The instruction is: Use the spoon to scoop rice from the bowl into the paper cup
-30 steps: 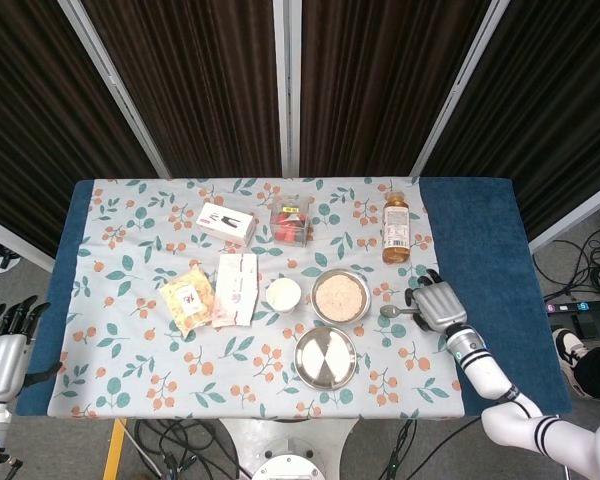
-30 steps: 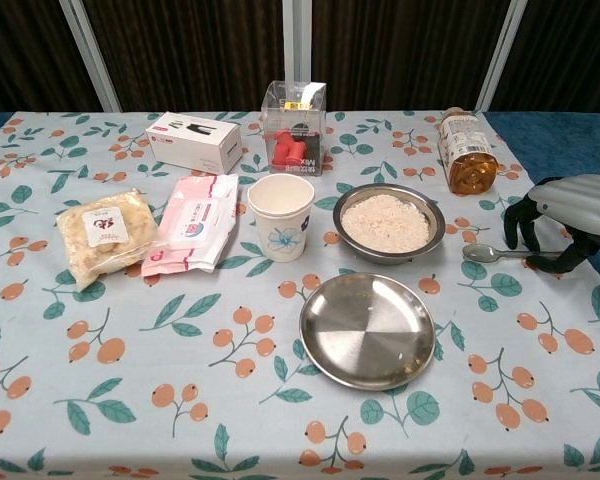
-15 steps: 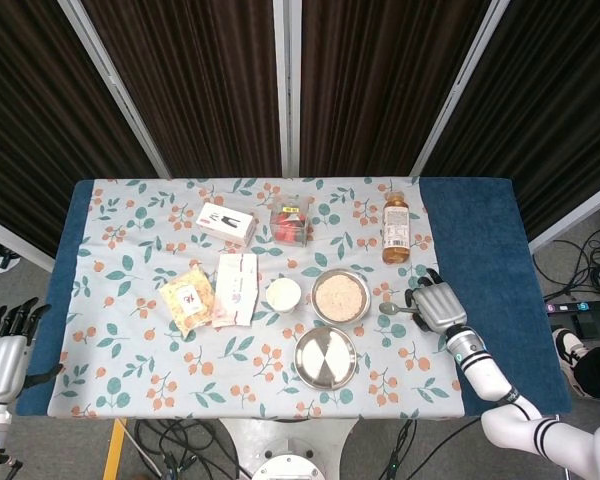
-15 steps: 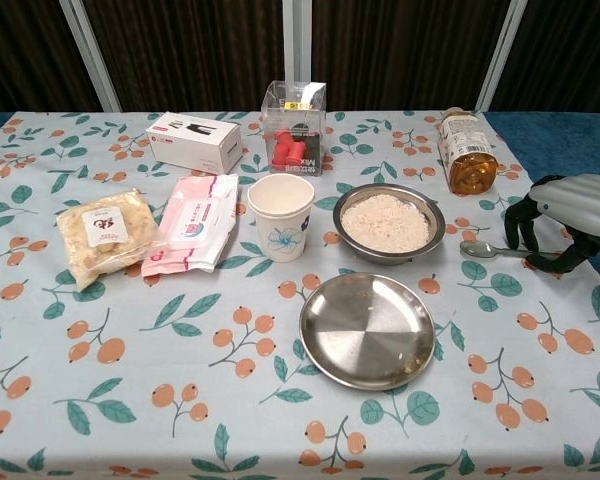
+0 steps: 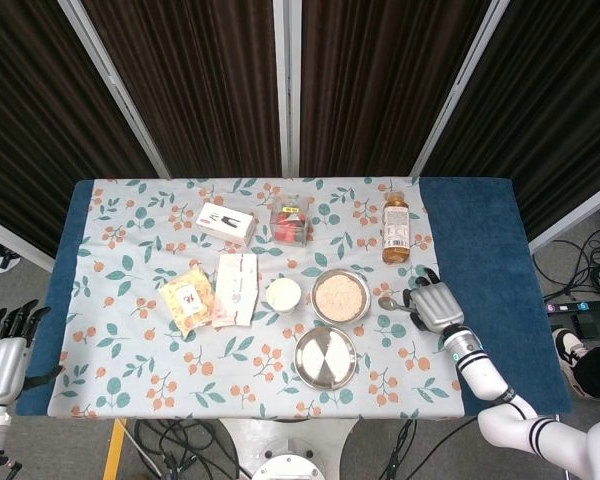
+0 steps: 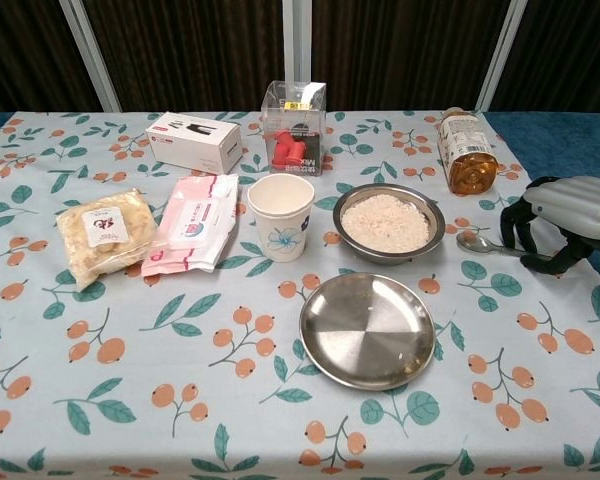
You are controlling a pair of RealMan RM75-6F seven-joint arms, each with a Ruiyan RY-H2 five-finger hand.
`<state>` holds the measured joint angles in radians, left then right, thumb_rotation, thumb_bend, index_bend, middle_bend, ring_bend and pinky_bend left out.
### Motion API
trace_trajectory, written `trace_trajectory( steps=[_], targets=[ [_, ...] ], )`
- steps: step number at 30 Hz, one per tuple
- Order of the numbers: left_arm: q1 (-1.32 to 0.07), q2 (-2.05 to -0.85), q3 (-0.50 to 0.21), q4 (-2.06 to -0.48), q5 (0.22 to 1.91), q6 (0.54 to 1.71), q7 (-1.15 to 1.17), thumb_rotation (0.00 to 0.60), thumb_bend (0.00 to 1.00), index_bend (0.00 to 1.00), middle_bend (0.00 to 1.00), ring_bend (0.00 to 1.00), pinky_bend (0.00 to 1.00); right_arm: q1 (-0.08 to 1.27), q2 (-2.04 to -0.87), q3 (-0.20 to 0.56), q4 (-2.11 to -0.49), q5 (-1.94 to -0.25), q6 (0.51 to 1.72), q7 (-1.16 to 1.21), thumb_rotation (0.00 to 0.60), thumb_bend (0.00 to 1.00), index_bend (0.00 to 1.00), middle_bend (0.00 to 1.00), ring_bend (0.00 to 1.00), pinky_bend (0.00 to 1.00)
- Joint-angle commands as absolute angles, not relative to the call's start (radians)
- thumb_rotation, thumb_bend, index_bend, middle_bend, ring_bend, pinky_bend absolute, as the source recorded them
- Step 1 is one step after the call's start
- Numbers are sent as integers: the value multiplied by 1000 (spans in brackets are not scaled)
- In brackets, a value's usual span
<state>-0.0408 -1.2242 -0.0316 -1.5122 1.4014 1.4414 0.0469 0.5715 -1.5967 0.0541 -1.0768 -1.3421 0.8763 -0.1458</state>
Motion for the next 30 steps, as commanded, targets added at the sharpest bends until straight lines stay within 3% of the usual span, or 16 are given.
trace_trajectory(
  steps=[1,10,19,24,30],
  targets=[
    [-41,-1225,-32,-1511,1401,1440,45,600,65,206,183,134,54,570,-1597,52,-1076,-1350,884,-142,600,327,480,516,228,69],
    [-41,-1224,-32,-1507,1406,1441,38,600,66,206,183,134,54,577,-1565,44,-1100,-1372,891,-160,600,366,527,538,249,70],
    [-46,-1219,-35,-1507,1416,1445,35,600,65,206,183,134,54,632,-1357,58,-1309,-1409,877,-279,600,366,559,555,267,70],
    [-49,-1216,-38,-1508,1429,1455,37,600,65,206,183,134,54,714,-1241,95,-1447,-1396,799,-387,600,367,569,555,269,70],
    [-49,-1207,-37,-1510,1442,1466,38,600,65,206,183,134,54,850,-1230,130,-1486,-1323,642,-533,600,370,580,556,269,70]
  ],
)
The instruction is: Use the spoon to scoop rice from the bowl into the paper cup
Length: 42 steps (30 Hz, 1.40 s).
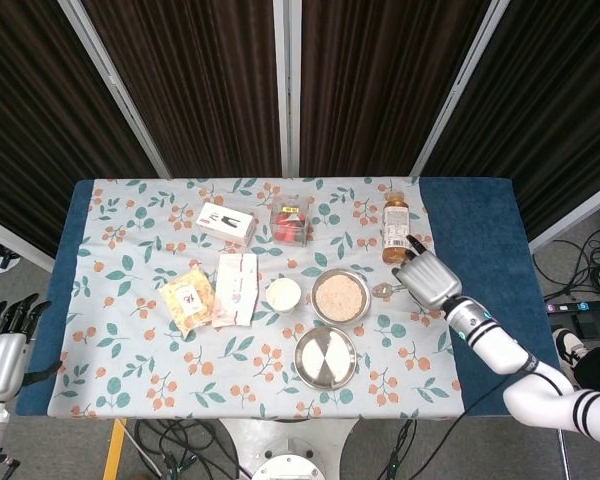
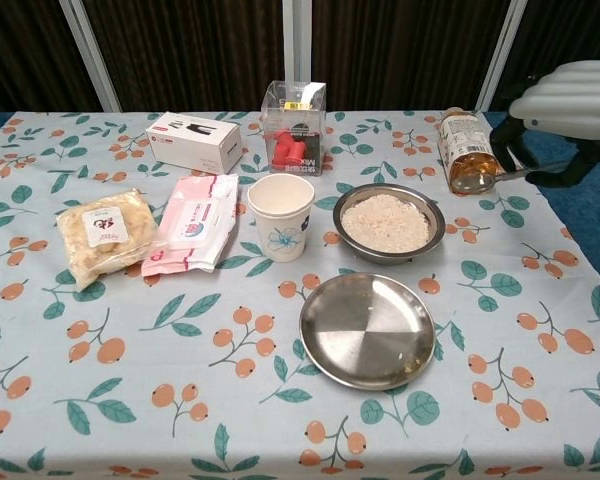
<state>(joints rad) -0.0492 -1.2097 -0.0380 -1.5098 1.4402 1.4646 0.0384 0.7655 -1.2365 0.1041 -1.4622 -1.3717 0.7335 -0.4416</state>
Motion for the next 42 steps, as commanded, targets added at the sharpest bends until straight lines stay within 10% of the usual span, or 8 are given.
trace_trajectory(
  steps=[1,14,42],
  targets=[
    [-49,-1206,-38,-1510,1443,1467,37,600,65,206,183,134,53,870,-1240,132,-1481,-1308,619,-555,600,372,582,556,269,71],
    [-45,-1208,-37,-1490,1444,1473,16,600,65,206,183,134,54,1049,-1391,43,-1371,-1127,505,-819,600,374,586,557,269,70],
    [-43,-1220,-39,-1468,1443,1475,-4,600,65,206,183,134,53,1049,-1449,-29,-1363,-1046,707,-743,600,374,592,557,269,50]
  ],
)
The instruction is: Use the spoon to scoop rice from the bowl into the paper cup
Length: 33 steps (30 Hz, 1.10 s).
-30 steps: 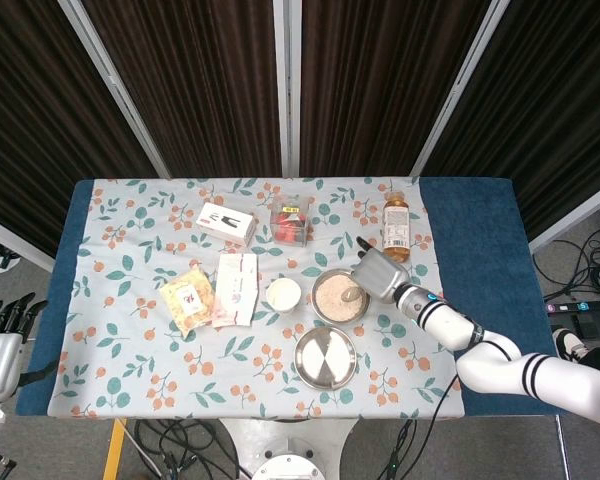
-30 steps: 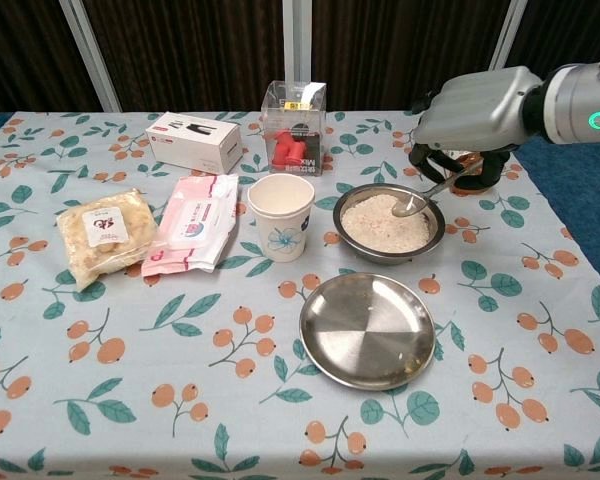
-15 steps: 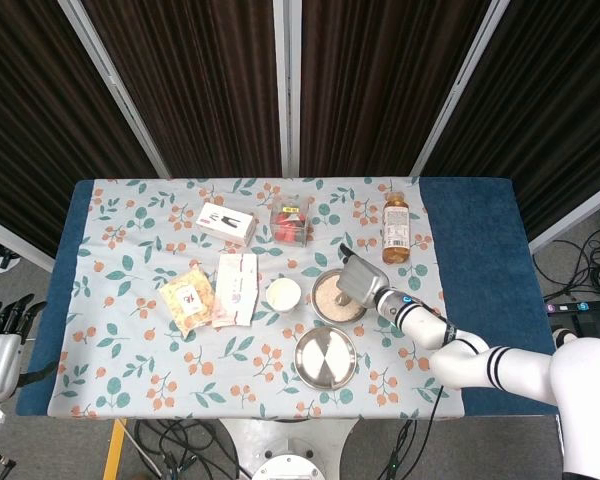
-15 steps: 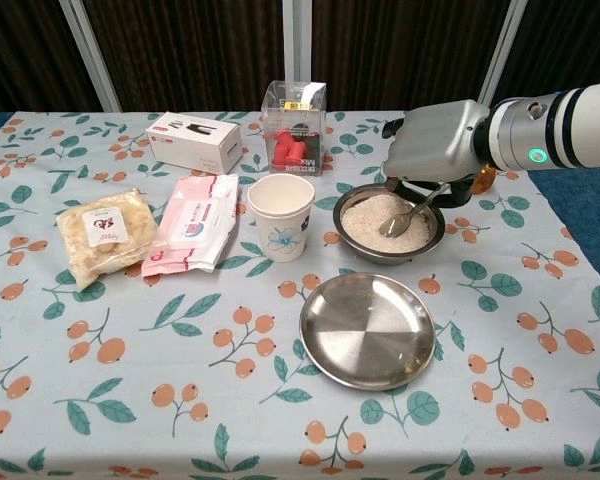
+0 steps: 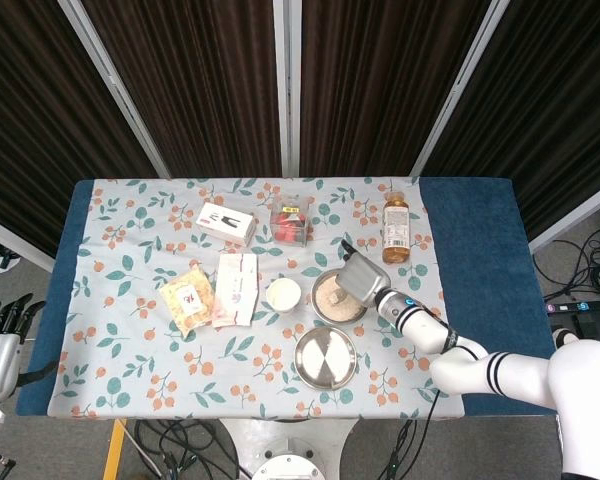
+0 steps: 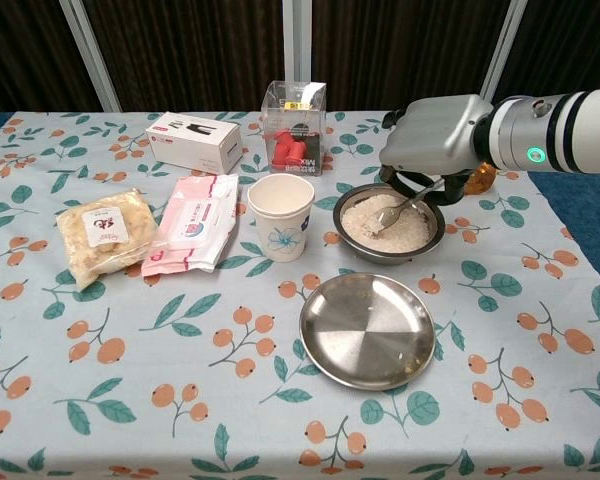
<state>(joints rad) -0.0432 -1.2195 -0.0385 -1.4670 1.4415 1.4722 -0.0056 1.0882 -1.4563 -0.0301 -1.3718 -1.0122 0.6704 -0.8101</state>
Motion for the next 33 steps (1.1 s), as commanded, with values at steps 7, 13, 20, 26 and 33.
trace_trajectory(
  steps=[7,13,20,26,33],
  targets=[
    [-42,-1220,-39,-1473,1446,1480,6,600,65,206,183,134,54,978,-1467,-17,-1306,-1134,757,-561,600,374,592,557,271,49],
    [-41,-1216,-39,-1480,1448,1484,14,600,65,206,183,134,54,944,-1462,-2,-1289,-1212,801,-452,600,373,592,557,275,49],
    [-43,-1213,-40,-1484,1447,1481,16,600,65,206,183,134,54,932,-1409,30,-1362,-1269,831,-379,600,371,593,557,278,48],
    [-42,-1214,-40,-1480,1446,1482,11,600,65,206,183,134,54,968,-1374,77,-1436,-1286,808,-378,600,371,594,557,280,44],
    [-37,-1218,-39,-1475,1441,1482,6,600,65,206,183,134,54,1057,-1392,122,-1458,-1257,713,-456,600,372,596,557,280,37]
  ],
)
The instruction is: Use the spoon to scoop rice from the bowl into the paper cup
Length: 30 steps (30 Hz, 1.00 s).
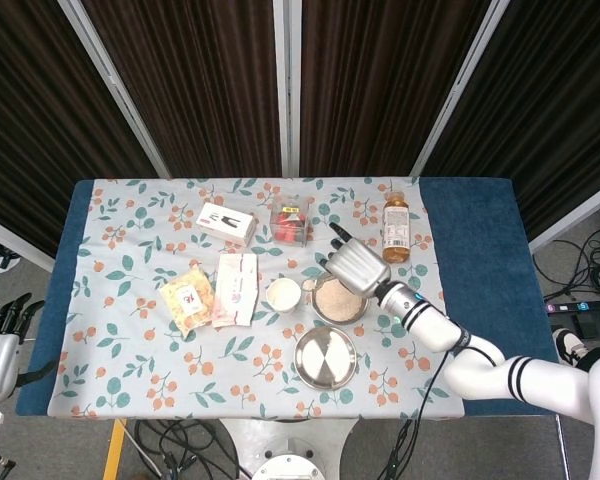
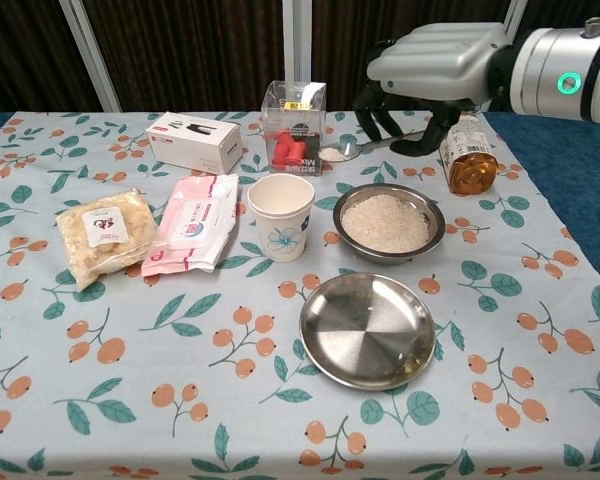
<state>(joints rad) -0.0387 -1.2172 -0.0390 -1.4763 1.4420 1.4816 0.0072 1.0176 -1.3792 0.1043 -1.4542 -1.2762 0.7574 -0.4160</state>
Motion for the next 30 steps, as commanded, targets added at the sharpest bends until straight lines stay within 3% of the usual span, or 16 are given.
trace_trajectory(
  steps=[1,8,15,30],
  targets=[
    [-36,-1218,-38,-1473,1440,1482,5,600,65,206,183,134,54,1070,-1398,124,-1453,-1249,697,-473,600,372,596,557,280,36],
    [-29,-1223,-37,-1463,1433,1484,-5,600,65,206,183,134,54,1173,-1457,128,-1386,-1177,608,-622,600,373,597,557,280,32],
    [-23,-1227,-37,-1462,1434,1492,-6,600,65,206,183,134,54,1278,-1454,87,-1383,-1158,567,-844,600,373,597,557,279,9],
    [-12,-1237,-36,-1454,1435,1503,-15,600,65,206,183,134,54,1399,-1477,-43,-1426,-1174,644,-1290,600,377,603,557,266,0]
  ],
)
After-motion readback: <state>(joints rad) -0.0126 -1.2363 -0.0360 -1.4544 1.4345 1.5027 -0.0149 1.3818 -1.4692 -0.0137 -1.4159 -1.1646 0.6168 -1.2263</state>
